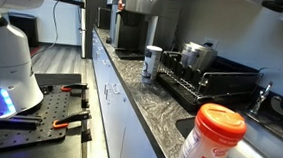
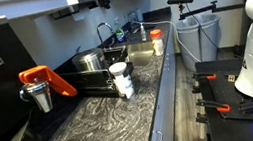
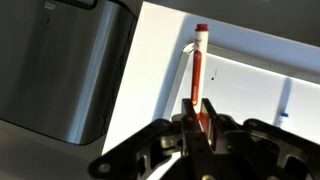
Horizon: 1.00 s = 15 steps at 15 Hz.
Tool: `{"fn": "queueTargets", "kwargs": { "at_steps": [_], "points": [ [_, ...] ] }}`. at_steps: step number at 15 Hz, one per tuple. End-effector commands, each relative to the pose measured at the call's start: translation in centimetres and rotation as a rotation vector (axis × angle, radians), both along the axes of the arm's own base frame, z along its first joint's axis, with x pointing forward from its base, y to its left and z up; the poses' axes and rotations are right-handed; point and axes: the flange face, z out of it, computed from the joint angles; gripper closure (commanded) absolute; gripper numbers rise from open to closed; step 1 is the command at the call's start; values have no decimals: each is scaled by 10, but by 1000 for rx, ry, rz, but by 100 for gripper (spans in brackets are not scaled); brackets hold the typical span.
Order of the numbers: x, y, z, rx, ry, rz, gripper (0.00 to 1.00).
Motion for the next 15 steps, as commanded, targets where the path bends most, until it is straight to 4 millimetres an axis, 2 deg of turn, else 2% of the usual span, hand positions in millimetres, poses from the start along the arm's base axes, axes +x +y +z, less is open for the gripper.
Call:
{"fn": "queueTargets", "kwargs": {
  "at_steps": [1,6,9,10,15],
  "points": [
    [13,5,15,34,-73,30,97],
    [18,18,22,76,-183,85,97],
    [20,20,15,82,-219,86,97],
    [15,20,13,95,-188,78,89],
    [18,19,9,96,-194,74,89]
  ]
}}
